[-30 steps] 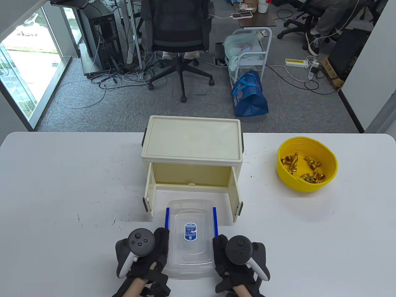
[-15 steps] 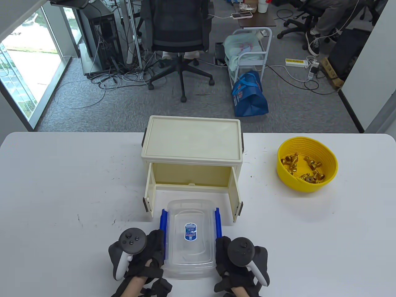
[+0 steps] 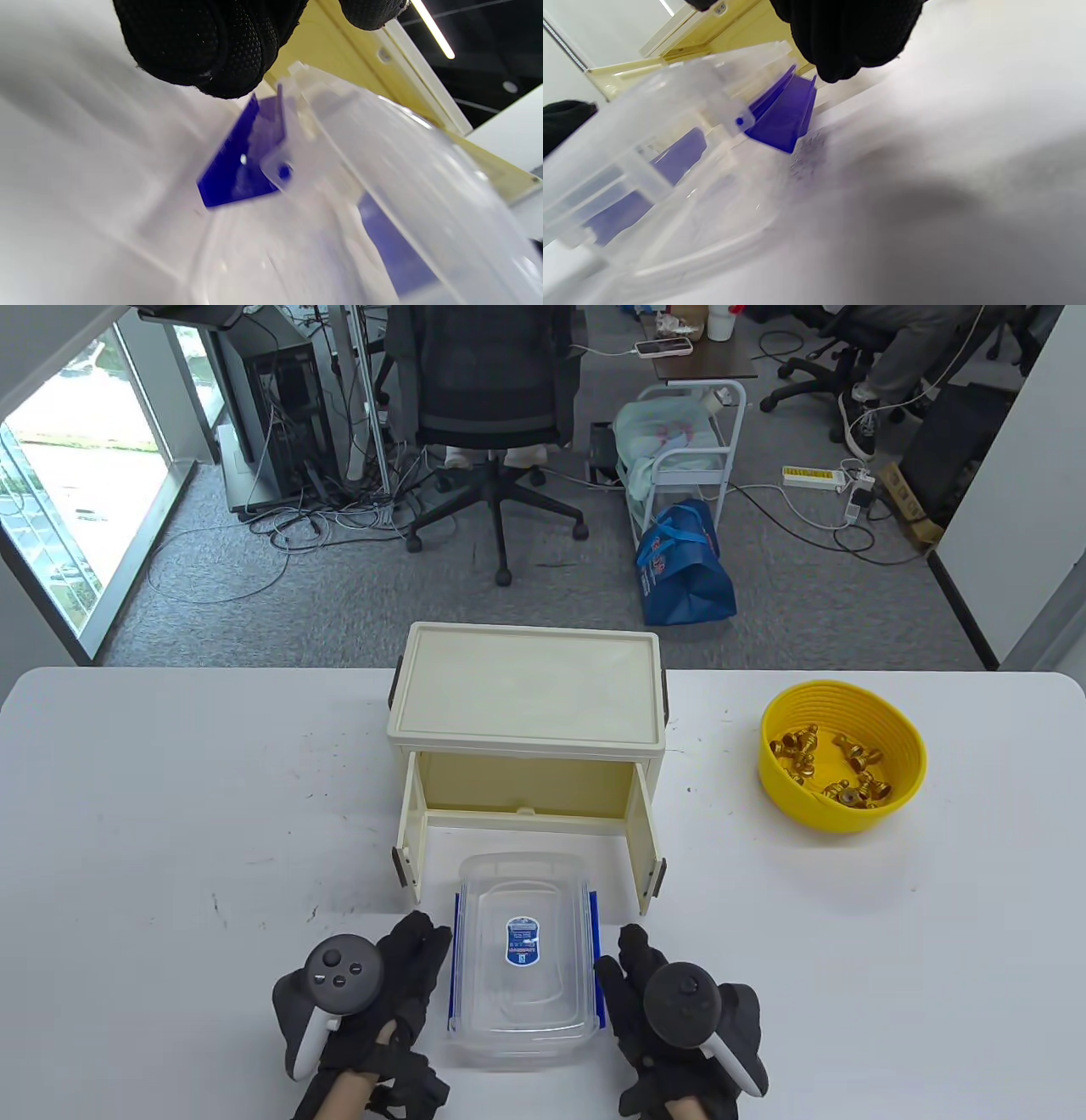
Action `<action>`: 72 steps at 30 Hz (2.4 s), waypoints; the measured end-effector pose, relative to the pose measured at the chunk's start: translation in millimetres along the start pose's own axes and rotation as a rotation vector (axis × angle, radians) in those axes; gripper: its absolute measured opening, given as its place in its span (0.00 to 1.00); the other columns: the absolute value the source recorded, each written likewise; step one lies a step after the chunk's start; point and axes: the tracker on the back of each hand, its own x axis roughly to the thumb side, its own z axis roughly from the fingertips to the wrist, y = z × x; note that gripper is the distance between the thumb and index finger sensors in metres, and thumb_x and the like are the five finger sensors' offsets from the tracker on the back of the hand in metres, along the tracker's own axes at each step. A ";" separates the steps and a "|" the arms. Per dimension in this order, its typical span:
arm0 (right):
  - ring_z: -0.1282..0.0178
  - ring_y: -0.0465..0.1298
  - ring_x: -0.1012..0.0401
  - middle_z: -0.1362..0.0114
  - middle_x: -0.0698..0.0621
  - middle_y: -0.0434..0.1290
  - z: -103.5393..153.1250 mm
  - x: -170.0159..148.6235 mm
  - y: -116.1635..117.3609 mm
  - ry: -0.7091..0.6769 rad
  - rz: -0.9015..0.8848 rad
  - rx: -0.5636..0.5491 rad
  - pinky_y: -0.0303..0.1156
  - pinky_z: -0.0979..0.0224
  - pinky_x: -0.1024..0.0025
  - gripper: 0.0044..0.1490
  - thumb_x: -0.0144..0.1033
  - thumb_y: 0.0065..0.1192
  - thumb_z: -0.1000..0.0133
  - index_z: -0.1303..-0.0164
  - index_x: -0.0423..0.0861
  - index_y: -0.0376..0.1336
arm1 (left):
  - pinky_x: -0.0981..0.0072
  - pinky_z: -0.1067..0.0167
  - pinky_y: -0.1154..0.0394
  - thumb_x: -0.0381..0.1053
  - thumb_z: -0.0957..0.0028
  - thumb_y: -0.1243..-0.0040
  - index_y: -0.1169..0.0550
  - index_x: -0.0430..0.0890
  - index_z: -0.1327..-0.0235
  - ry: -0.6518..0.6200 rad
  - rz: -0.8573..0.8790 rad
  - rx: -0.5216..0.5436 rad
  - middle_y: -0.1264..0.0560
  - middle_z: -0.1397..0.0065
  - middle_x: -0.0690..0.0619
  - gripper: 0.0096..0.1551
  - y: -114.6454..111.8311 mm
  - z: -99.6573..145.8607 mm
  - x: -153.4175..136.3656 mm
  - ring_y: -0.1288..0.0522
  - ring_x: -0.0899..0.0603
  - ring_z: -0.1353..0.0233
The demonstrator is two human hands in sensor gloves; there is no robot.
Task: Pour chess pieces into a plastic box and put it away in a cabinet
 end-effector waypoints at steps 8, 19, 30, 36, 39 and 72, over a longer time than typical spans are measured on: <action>0.50 0.79 0.53 0.35 0.42 0.75 -12.1 -3.1 8.4 -0.022 -0.053 0.170 0.76 0.48 0.66 0.44 0.56 0.53 0.34 0.24 0.32 0.57 | 0.58 0.53 0.17 0.60 0.27 0.52 0.31 0.30 0.18 0.010 -0.026 -0.111 0.23 0.34 0.35 0.40 -12.2 -4.4 3.3 0.19 0.41 0.46; 0.48 0.79 0.51 0.34 0.40 0.75 -12.1 -4.3 5.3 -0.037 -0.082 0.168 0.76 0.46 0.62 0.43 0.56 0.53 0.34 0.24 0.32 0.58 | 0.56 0.51 0.17 0.60 0.27 0.53 0.29 0.31 0.18 -0.038 -0.119 -0.036 0.23 0.33 0.34 0.39 -7.8 1.8 14.5 0.19 0.40 0.44; 0.46 0.78 0.49 0.32 0.39 0.74 1.8 9.1 -11.3 -0.093 -0.025 0.037 0.75 0.44 0.60 0.42 0.54 0.52 0.34 0.23 0.32 0.58 | 0.64 0.51 0.16 0.63 0.28 0.52 0.29 0.35 0.19 -0.151 -0.081 0.100 0.22 0.33 0.41 0.39 4.2 14.7 27.4 0.18 0.46 0.44; 0.46 0.79 0.49 0.32 0.39 0.74 2.0 9.5 -10.0 -0.107 -0.024 0.049 0.75 0.44 0.60 0.43 0.54 0.52 0.33 0.23 0.32 0.57 | 0.68 0.49 0.14 0.58 0.27 0.48 0.31 0.34 0.19 -0.135 0.263 -0.066 0.20 0.34 0.44 0.35 7.1 3.2 14.5 0.15 0.50 0.43; 0.45 0.78 0.48 0.31 0.38 0.73 -2.8 4.8 -8.6 -0.107 -0.068 0.085 0.75 0.43 0.58 0.43 0.54 0.52 0.33 0.23 0.31 0.57 | 0.68 0.47 0.14 0.53 0.26 0.47 0.33 0.35 0.18 -0.082 0.587 -0.195 0.21 0.33 0.45 0.32 3.9 -7.1 5.7 0.16 0.50 0.42; 0.17 0.55 0.33 0.12 0.33 0.50 6.7 -44.3 -31.9 0.310 -0.049 -0.070 0.56 0.24 0.34 0.56 0.62 0.49 0.36 0.13 0.36 0.40 | 0.62 0.53 0.16 0.50 0.28 0.44 0.26 0.35 0.22 0.132 0.042 0.370 0.18 0.39 0.42 0.28 276.4 16.5 74.6 0.15 0.47 0.49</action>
